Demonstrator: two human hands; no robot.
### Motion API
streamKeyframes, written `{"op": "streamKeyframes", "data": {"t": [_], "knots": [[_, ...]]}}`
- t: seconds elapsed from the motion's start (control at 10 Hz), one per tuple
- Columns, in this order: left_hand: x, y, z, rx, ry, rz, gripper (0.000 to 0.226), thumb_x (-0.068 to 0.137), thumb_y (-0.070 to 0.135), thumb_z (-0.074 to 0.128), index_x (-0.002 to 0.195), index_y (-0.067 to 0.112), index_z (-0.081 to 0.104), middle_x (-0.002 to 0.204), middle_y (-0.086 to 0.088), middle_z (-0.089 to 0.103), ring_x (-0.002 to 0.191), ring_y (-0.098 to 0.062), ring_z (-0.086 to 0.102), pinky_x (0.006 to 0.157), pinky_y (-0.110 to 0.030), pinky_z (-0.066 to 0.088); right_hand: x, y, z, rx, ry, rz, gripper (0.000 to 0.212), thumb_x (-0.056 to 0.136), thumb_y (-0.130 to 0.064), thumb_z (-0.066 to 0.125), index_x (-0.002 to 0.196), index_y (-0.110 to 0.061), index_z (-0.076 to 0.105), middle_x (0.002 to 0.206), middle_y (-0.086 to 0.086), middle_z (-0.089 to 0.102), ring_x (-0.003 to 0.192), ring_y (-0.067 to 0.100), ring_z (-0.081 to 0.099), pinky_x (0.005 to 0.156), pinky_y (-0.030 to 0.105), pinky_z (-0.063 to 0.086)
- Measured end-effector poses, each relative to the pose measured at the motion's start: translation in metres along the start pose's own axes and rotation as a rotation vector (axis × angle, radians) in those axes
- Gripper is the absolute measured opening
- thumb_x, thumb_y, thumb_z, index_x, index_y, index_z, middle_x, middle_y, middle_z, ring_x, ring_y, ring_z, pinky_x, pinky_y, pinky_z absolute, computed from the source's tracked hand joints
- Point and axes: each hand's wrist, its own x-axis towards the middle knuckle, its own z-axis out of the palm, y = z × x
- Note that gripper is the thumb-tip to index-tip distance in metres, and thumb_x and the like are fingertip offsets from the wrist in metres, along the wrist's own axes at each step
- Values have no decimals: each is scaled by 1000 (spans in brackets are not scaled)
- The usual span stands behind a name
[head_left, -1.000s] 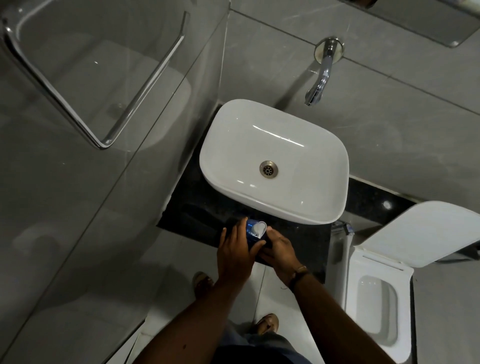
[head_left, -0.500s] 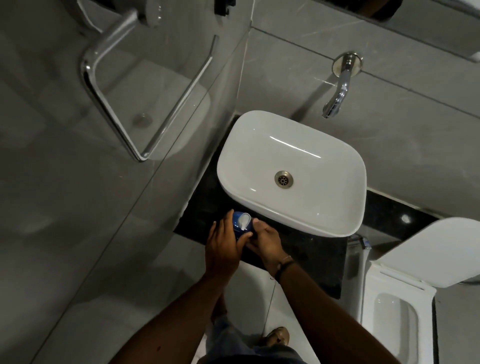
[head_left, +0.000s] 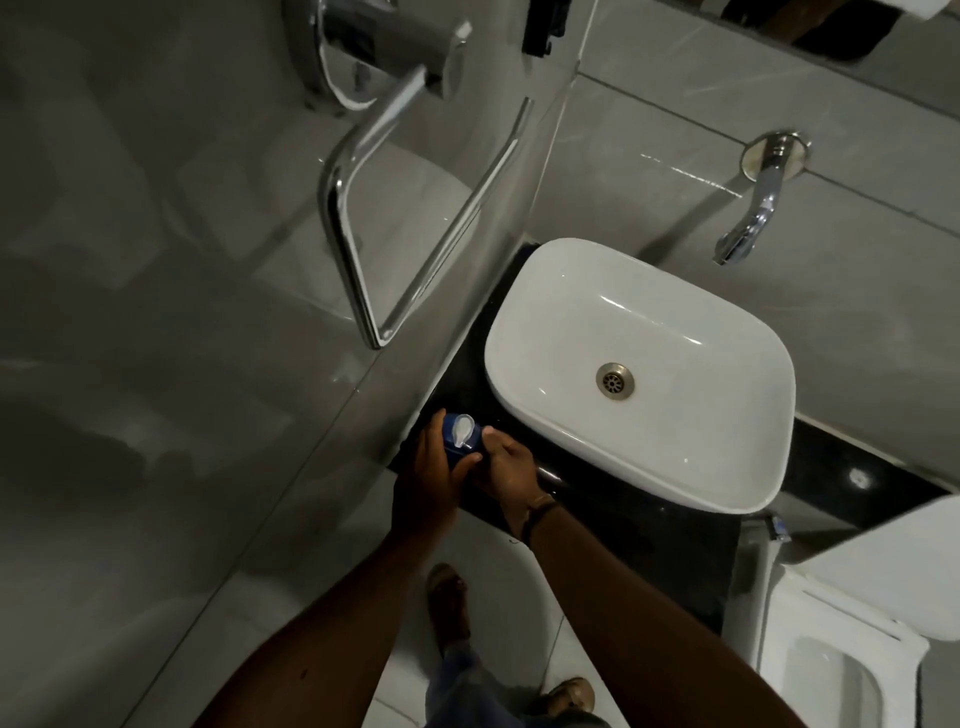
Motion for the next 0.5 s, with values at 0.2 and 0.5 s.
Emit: {"op": "streamKeyframes", "data": {"t": [0.2,0.5], "knots": [[0,1,1,-15,17,-13,80,93,59,55,158,19,30,157,-6,46,139,-26,49,103,-40,47,0,-2,1,12,-17,14,31,109,-20,54,124,2,69,138,35,66,109,33,64,114,56,49],[-17,26,-19,61,207,90,96,85,69,61,161,22,24,163,-6,39,148,-24,39,117,-45,39,-26,-20,-23,-203,19,-134,40,109,-40,49,130,-11,67,125,17,75,112,35,73,98,46,59]]}}
